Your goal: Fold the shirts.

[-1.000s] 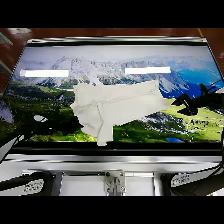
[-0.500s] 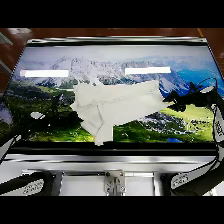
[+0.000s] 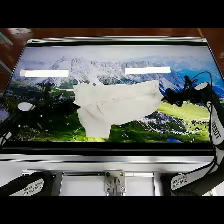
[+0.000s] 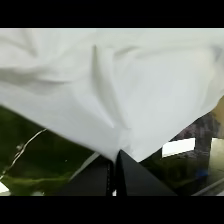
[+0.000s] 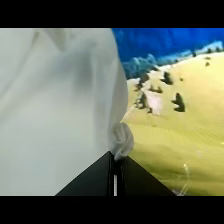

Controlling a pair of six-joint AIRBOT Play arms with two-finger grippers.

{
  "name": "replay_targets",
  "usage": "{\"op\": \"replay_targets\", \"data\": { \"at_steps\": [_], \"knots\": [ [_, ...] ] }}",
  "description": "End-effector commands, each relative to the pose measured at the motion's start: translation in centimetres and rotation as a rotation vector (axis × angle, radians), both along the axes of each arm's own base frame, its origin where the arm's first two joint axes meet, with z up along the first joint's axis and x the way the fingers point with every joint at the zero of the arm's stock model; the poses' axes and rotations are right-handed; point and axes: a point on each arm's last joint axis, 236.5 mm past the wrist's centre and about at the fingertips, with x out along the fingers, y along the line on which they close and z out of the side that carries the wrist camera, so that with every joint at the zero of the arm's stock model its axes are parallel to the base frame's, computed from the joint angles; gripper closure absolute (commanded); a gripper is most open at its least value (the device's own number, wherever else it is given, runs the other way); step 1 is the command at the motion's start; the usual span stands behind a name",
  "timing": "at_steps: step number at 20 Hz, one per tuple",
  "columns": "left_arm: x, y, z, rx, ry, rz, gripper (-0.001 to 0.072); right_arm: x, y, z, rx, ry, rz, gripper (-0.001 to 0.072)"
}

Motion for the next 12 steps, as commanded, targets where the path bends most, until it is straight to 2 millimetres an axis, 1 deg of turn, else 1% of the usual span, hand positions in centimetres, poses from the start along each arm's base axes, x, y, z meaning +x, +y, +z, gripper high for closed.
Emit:
{"op": "replay_targets", "data": {
  "at_steps": [1, 2, 3, 4, 5, 6, 7, 8, 9, 10, 11, 12],
  "knots": [
    [1.7, 1.3, 9.1, 0.027, -0.200, -0.104, 0.0674, 1.0, 0.4, 8.7, -0.085, -0.229, 0.102, 0.0652],
    [2.2, 2.3, 13.2, 0.068, -0.294, -0.121, 0.0673, 1.2, 0.4, 13.3, -0.127, -0.333, 0.122, 0.0652],
    [2.4, 3.4, 18.6, 0.125, -0.419, -0.124, 0.0673, 1.2, 0.4, 18.7, -0.179, -0.452, 0.137, 0.0651],
    [2.2, 4.5, 24.3, 0.184, -0.556, -0.106, 0.0673, 0.7, 0.4, 24.3, -0.235, -0.571, 0.141, 0.0651],
    [1.3, 5.7, 31.2, 0.247, -0.721, -0.069, 0.0673, -0.3, 0.4, 30.5, -0.292, -0.701, 0.131, 0.0651],
    [-0.6, 6.4, 37.8, 0.294, -0.875, -0.029, 0.0672, -2.2, 0.5, 37.2, -0.368, -0.843, 0.115, 0.0651],
    [-3.5, 7.1, 44.4, 0.322, -1.023, 0.034, 0.0672, -5.0, 0.7, 43.7, -0.447, -0.986, 0.091, 0.0651],
    [-6.9, 7.4, 50.1, 0.335, -1.156, 0.099, 0.0672, -8.1, 0.9, 49.4, -0.510, -1.115, 0.048, 0.0651],
    [-10.4, 7.3, 54.3, 0.350, -1.267, 0.146, 0.0672, -11.7, 1.1, 54.5, -0.556, -1.238, -0.010, 0.0651],
    [-13.8, 7.0, 57.6, 0.365, -1.363, 0.180, 0.0672, -15.9, 1.3, 59.2, -0.594, -1.363, -0.081, 0.0651],
    [-17.2, 6.5, 60.1, 0.368, -1.443, 0.215, 0.0672, -19.6, 1.5, 62.4, -0.622, -1.454, -0.138, 0.0651],
    [-19.9, 6.2, 61.6, 0.367, -1.500, 0.251, 0.0672, -23.3, 1.8, 64.5, -0.664, -1.516, -0.172, 0.0651]
  ]
}}
